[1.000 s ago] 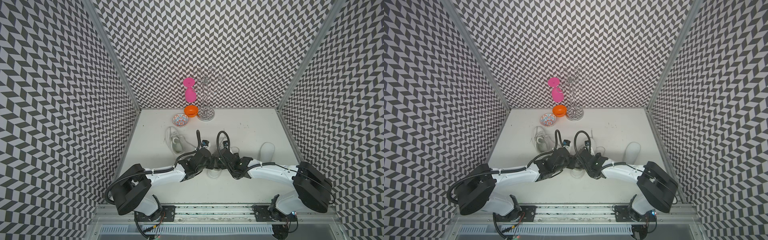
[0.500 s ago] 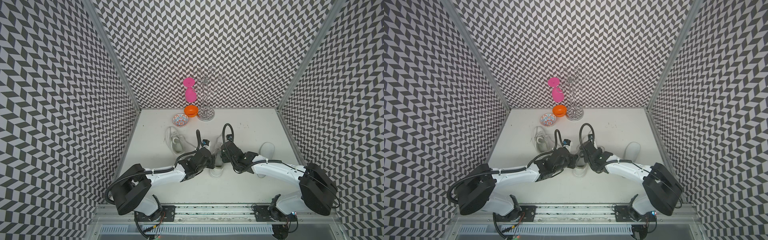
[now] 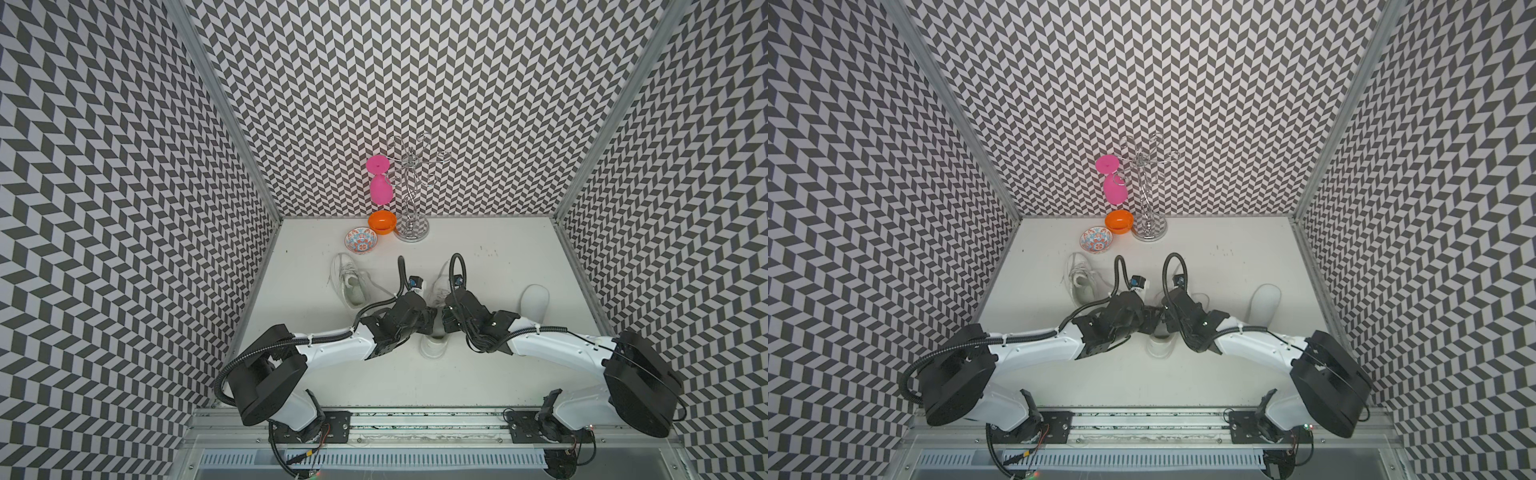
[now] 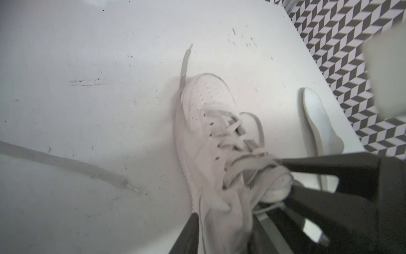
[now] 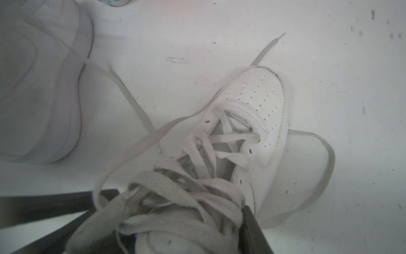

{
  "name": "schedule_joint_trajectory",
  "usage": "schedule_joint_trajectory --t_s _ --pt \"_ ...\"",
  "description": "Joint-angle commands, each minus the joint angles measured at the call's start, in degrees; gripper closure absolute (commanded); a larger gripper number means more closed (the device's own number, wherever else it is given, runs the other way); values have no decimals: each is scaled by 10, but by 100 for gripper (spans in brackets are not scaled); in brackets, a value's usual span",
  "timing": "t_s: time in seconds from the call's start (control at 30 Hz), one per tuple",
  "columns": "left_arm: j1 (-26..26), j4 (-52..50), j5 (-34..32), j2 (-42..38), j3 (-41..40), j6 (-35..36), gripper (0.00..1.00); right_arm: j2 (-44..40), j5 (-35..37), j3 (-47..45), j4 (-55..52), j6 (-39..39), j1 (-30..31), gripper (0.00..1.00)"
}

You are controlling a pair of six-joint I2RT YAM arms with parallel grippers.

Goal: Remove the insole from the shoe
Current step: Untie the shoelace on the shoe.

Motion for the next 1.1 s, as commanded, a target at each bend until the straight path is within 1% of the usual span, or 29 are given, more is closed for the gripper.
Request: schedule_joint_trajectory --t_s 0.0,0.07,0.2,0.27,0.3,0.4,0.5,0.57,0.7,0.8,0.9,0.97,1.0,1.03,1.07 --pt "4 15 -2 14 22 7 55 -30 -16 -18 37 2 8 73" --pt "11 15 7 28 30 11 54 -36 -15 -23 42 3 8 73" --pt "21 0 24 51 41 12 62 -37 16 -22 30 20 8 73" --pt "20 6 27 43 30 11 62 -37 36 -23 21 33 7 72" --pt "18 16 29 33 16 9 61 -36 40 -21 18 34 7 72" --pt "9 41 25 -12 -22 16 52 -31 34 -21 24 33 7 72" --pt "9 46 16 -45 -46 19 44 -25 30 -19 29 31 7 72" --pt "9 44 17 -47 -51 26 43 -24 27 -19 33 27 7 72" --pt "8 40 38 -21 -42 34 44 -24 26 -16 33 28 7 72" --pt "9 31 49 9 -28 32 50 -24 30 -16 30 28 6 72" --pt "9 14 34 26 -16 28 57 -28 42 -20 24 29 6 71" --pt "14 1 13 25 -18 22 77 -29 57 -23 13 34 3 71" --pt "18 -3 5 20 -21 18 83 -29 64 -24 5 36 -1 71" --pt "23 -4 -4 11 -29 14 88 -30 69 -28 -2 39 -8 71" --pt "29 -4 -12 2 -37 9 90 -34 71 -35 -7 42 -18 71"
